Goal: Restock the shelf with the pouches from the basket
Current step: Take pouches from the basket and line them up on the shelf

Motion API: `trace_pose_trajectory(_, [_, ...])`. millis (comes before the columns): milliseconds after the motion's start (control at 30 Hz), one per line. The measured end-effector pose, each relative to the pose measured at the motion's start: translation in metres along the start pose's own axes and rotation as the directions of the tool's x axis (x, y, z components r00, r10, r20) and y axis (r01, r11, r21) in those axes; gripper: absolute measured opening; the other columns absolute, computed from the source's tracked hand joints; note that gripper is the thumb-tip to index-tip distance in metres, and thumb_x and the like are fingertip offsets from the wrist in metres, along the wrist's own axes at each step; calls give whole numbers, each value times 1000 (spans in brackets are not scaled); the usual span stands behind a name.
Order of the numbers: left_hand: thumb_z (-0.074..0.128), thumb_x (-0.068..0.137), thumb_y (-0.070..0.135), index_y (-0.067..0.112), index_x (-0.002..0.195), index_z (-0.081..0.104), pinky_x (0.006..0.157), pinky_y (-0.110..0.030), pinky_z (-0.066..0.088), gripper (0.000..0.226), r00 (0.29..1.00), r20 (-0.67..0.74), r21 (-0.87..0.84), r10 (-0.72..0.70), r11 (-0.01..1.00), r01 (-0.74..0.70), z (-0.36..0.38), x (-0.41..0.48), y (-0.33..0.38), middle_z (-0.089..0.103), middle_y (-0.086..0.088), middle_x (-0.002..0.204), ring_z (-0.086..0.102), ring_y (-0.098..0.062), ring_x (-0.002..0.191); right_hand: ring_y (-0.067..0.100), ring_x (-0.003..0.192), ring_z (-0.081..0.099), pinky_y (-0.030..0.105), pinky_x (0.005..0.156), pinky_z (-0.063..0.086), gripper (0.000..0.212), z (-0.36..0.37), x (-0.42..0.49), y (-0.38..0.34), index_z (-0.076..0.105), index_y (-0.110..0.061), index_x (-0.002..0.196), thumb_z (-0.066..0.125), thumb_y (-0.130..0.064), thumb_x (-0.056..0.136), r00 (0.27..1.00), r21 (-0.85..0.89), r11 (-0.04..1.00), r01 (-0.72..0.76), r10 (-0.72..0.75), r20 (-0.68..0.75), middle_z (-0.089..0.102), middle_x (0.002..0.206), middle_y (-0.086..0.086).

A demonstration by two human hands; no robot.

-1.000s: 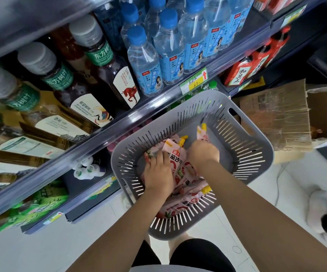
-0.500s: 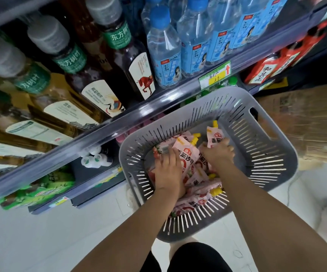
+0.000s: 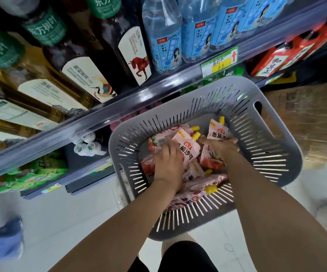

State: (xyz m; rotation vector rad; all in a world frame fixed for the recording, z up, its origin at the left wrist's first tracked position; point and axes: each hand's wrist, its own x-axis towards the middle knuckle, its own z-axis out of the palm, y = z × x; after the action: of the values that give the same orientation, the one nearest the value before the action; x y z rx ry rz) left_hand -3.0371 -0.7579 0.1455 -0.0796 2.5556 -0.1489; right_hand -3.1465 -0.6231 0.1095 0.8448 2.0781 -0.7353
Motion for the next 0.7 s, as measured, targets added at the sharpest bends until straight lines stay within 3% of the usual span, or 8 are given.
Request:
trace_pose_trajectory(67, [76, 73, 35, 0, 149, -6, 108, -55, 33, 117, 999, 30, -79, -11, 997, 13, -1, 0, 1, -1, -22, 155, 21, -41, 136, 41, 145, 15, 57, 112, 26, 136, 0, 0, -1, 2, -16, 153, 84, -60, 53, 1000, -7, 1000, -19, 20, 22, 10, 159, 17])
trace_pose_trajectory(167, [82, 67, 36, 7, 149, -11, 107, -53, 34, 127, 997, 70, -127, -18, 992, 27, -5, 0, -1, -1, -14, 156, 23, -39, 134, 34, 137, 33, 52, 108, 37, 144, 3, 5, 1, 23, -16, 148, 78, -66, 24, 999, -14, 1000, -8, 8, 34, 31, 151, 14])
trace_pose_trajectory(333, [77, 71, 29, 14, 150, -9, 108, -46, 24, 118, 999, 15, -50, 47, 998, -46, -10, 4, -10, 19, -16, 145, 25, -31, 130, 41, 144, 15, 50, 112, 29, 126, -5, -13, 0, -1, -3, 151, 76, -55, 66, 1000, -30, 999, 10, -11, -20, 7, 158, 21])
trace_pose_trajectory(467, [75, 72, 29, 14, 151, 1, 113, -42, 19, 109, 995, -23, -106, 99, 989, -101, -22, 6, -17, 23, -15, 146, 23, -31, 134, 40, 132, 34, 48, 98, 41, 119, -10, -25, -2, 9, 0, 147, 75, -52, 62, 999, 96, 995, 17, -12, -45, 25, 146, 21])
trace_pose_trajectory(567, [77, 65, 45, 15, 150, 1, 117, -46, 17, 118, 998, 31, -231, 52, 972, -43, -35, 0, -24, 18, -16, 150, 18, -34, 139, 42, 136, 29, 51, 102, 41, 132, -18, -41, -4, 5, 5, 149, 73, -56, 54, 995, 14, 998, 69, -68, -80, 20, 149, 24])
trace_pose_trajectory(700, [79, 50, 52, 15, 148, 7, 108, -44, 29, 127, 1000, -23, -341, -17, 940, 8, -61, -23, -37, 32, -15, 135, 32, -34, 126, 43, 139, 23, 52, 109, 34, 125, -28, -65, -4, 1, 5, 148, 76, -51, 66, 985, -14, 996, 87, -88, -151, 15, 151, 26])
